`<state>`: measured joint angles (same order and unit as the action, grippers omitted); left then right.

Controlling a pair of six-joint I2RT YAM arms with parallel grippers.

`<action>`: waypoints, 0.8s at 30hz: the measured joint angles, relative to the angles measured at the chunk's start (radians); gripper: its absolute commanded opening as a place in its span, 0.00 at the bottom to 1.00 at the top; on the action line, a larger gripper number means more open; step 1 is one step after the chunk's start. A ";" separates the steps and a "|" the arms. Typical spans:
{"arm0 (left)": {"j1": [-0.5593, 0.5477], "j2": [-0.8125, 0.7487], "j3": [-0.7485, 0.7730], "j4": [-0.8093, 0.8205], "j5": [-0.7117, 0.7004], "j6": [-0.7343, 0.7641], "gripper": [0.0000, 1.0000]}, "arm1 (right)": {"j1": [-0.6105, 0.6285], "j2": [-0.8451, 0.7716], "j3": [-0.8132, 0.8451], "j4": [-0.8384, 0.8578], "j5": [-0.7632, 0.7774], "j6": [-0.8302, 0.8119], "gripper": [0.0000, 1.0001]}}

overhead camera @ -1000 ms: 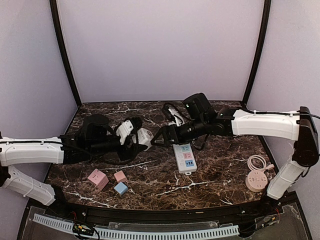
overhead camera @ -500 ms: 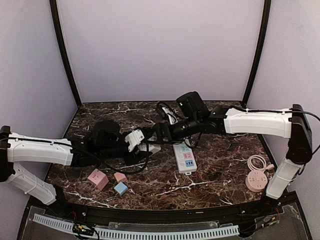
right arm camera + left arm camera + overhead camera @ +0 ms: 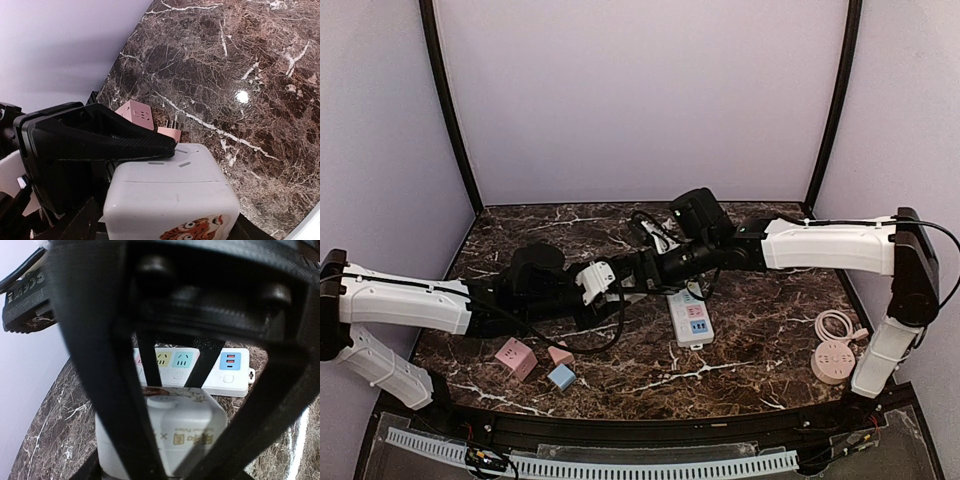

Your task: Insert the plug

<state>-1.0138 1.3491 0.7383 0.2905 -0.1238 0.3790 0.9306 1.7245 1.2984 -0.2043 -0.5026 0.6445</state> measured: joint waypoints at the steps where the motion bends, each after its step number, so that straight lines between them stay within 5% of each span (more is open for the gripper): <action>1: -0.001 0.001 0.000 0.002 -0.001 0.003 0.01 | 0.000 0.000 0.000 -0.002 0.004 0.002 0.63; 6: -0.006 0.003 0.000 0.013 -0.012 0.010 0.04 | -0.008 0.001 -0.002 -0.006 0.004 -0.001 0.31; 8: -0.006 0.003 0.000 0.014 -0.015 0.011 0.27 | -0.008 0.001 -0.003 -0.005 0.005 -0.004 0.23; 9: -0.006 0.003 0.000 0.015 -0.016 0.011 0.54 | -0.008 0.001 -0.003 -0.005 0.006 -0.005 0.22; 11: -0.006 0.003 0.000 0.015 -0.017 0.011 0.86 | -0.008 0.001 -0.003 -0.005 0.008 -0.007 0.20; 13: -0.008 0.002 -0.001 0.016 -0.016 0.009 0.97 | -0.006 0.001 -0.003 -0.005 0.018 -0.017 0.20; 24: -0.011 -0.187 -0.141 0.034 -0.044 -0.099 0.99 | -0.016 0.000 0.004 -0.163 0.201 -0.099 0.15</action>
<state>-1.0252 1.1622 0.5972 0.3241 -0.1677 0.2802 0.9142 1.7248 1.3022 -0.3672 -0.3012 0.5457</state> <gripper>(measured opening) 0.987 0.560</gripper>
